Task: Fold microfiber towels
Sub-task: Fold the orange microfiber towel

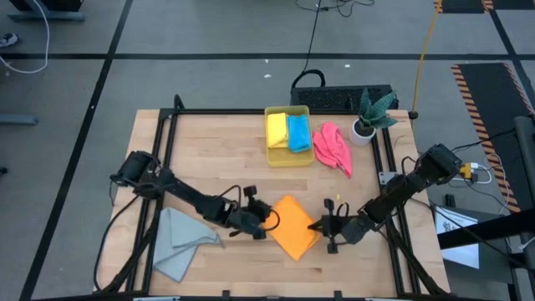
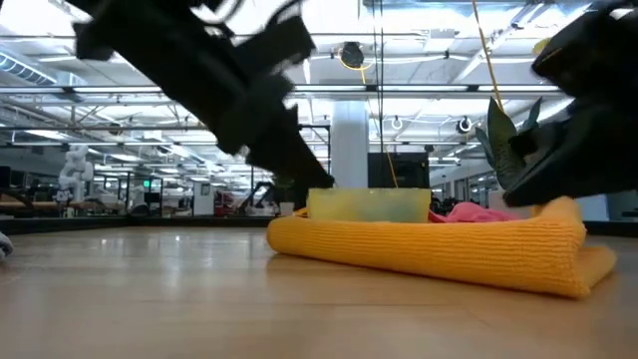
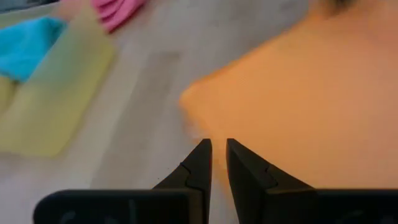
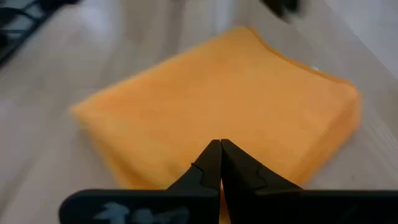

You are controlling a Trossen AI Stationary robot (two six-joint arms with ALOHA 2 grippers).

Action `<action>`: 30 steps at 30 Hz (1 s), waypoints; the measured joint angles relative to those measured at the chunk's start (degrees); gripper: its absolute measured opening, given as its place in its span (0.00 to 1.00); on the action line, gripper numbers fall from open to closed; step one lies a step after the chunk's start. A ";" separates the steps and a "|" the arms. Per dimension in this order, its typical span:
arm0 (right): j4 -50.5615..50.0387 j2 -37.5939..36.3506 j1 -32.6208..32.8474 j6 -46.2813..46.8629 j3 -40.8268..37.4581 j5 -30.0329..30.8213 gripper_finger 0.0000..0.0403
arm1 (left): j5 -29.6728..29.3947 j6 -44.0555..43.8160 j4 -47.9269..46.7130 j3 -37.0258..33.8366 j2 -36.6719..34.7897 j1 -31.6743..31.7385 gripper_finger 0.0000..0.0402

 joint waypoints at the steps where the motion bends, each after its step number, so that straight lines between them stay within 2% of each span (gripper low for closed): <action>1: -0.92 0.01 -0.58 0.96 0.02 -0.42 0.00 | 0.85 -0.77 0.43 0.04 -0.20 -0.70 0.13; 6: -7.80 0.03 -1.93 5.88 0.00 -8.33 0.00 | 9.35 -1.15 2.04 0.06 0.11 -3.33 0.13; 9: -7.97 -0.03 -1.59 6.28 0.02 -12.09 0.00 | 9.99 -2.05 0.08 0.02 1.06 -4.33 0.13; 16: 1.22 0.01 -0.65 1.83 -0.02 -14.63 0.00 | 6.80 -1.70 -1.45 0.00 1.86 -3.39 0.13; 19: 4.93 0.03 -0.53 -1.29 -0.05 -19.61 0.00 | 4.56 -0.52 -3.15 0.06 2.26 -1.69 0.13; 22: 9.42 0.03 1.12 -6.28 -0.02 -25.37 0.00 | -1.69 -0.73 -5.88 0.02 1.90 0.20 0.13; 24: 12.47 0.03 2.46 -9.42 -0.02 -23.14 0.00 | -4.31 -2.86 -8.91 -0.07 -0.05 1.00 0.13; 26: 13.10 -0.03 3.14 -10.35 0.04 -16.03 0.00 | -4.37 -4.70 -8.56 0.13 -2.15 1.27 0.13; 28: 11.47 -0.01 2.81 -8.95 0.00 -9.23 0.00 | -2.74 -5.22 -9.18 0.07 -4.31 0.63 0.13; 30: 8.80 -0.01 1.67 -6.98 0.01 -7.84 0.00 | 0.69 -4.82 -6.97 0.12 -4.93 -0.28 0.13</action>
